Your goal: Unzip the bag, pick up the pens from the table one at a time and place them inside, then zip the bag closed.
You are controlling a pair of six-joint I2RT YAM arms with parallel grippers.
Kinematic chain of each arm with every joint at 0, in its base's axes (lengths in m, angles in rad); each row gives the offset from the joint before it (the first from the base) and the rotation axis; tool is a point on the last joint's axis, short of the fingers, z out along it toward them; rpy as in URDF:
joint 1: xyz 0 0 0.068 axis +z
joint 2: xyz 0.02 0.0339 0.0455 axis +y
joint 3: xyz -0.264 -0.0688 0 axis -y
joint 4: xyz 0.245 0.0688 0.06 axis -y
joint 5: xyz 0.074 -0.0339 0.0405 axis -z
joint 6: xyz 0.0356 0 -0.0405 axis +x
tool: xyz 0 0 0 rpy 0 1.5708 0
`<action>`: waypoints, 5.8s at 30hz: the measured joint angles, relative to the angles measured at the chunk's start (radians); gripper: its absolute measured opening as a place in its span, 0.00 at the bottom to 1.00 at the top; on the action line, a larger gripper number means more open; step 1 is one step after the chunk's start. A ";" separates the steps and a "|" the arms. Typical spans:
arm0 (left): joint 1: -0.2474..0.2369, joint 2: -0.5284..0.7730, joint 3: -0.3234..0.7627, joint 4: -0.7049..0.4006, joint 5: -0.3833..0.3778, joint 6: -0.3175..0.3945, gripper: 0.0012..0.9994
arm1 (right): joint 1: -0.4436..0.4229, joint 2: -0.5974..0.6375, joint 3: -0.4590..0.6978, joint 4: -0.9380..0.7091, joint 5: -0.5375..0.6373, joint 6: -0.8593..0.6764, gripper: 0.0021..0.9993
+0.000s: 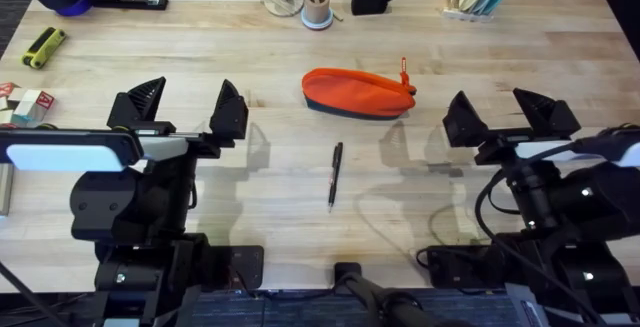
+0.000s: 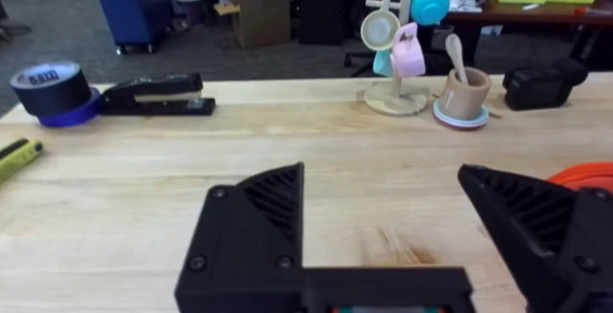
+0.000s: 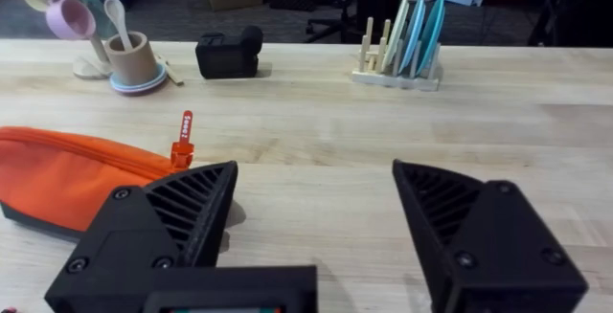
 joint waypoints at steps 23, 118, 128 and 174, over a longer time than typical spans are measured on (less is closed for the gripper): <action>0.000 0.093 0.203 -0.203 0.007 0.001 0.99 | 0.000 0.069 0.173 -0.277 -0.019 -0.035 1.00; -0.050 1.740 1.154 -0.621 0.939 1.148 0.99 | 0.000 0.756 0.890 -0.732 -0.033 -0.087 1.00; -0.072 1.778 1.154 -0.617 0.943 1.148 0.99 | 0.000 0.756 0.890 -0.732 -0.033 -0.087 1.00; -0.102 1.825 1.154 -0.592 0.940 1.152 0.04 | 0.000 0.999 0.892 -0.649 -0.330 0.185 1.00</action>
